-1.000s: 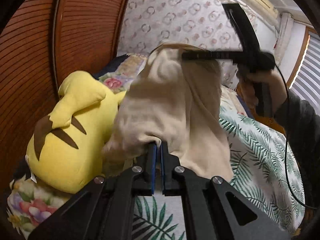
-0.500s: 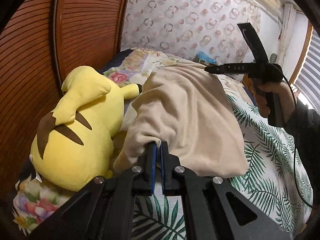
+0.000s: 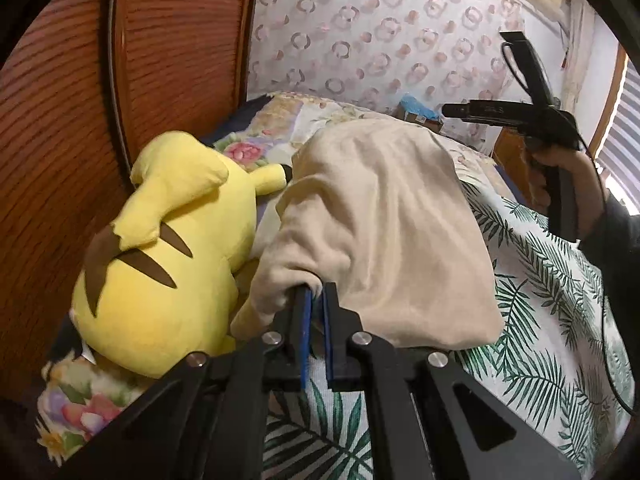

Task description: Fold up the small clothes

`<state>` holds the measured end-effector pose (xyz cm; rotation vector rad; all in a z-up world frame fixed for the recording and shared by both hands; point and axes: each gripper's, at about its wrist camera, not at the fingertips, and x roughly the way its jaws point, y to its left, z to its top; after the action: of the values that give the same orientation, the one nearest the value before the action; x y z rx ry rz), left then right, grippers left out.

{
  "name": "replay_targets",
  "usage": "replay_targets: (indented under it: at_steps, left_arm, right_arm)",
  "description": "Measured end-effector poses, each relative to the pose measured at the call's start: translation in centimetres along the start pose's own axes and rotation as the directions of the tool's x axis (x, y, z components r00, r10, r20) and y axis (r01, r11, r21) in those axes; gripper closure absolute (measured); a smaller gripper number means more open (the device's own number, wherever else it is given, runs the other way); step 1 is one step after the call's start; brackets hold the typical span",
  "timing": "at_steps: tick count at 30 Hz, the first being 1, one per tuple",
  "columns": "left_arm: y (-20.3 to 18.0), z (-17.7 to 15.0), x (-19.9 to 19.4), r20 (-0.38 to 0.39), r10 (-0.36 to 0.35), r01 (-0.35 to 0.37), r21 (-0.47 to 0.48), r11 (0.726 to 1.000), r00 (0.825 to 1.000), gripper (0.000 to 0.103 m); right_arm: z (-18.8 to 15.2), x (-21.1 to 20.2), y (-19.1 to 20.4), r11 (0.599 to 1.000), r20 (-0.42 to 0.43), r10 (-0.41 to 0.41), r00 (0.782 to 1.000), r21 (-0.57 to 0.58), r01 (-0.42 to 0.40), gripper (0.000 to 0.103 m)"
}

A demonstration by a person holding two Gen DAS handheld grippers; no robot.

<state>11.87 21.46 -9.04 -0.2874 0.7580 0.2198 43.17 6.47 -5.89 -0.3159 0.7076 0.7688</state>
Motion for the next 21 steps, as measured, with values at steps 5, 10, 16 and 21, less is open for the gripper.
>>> replay_targets:
  at_steps: [5,10,16,21]
  left_arm:
    - [-0.7,0.2,-1.8,0.038,0.028,-0.030,0.040,0.999,0.999,0.099]
    - [-2.2,0.2,-3.9,0.075,0.026,-0.033,0.090,0.995,0.997,0.099]
    - [-5.2,0.0,-6.1,0.100,-0.005,-0.009,0.144,0.990,0.995,0.096]
    - [-8.4,-0.5,-7.4,0.117,-0.056,0.033,0.185,0.982,0.992,0.095]
  right_arm:
    - [-1.4,-3.2,0.5,0.999,0.010,0.000,1.000,-0.036,0.001,0.054]
    - [-4.3,-8.4,1.3,0.999,0.050,0.017,0.999,-0.040,-0.015,0.049]
    - [-8.6,-14.8,2.6,0.999,0.091,0.030,0.995,-0.028,-0.028,0.037]
    - [-12.7,-19.7,3.0,1.000,0.114,-0.005,0.993,-0.003,0.005,0.024]
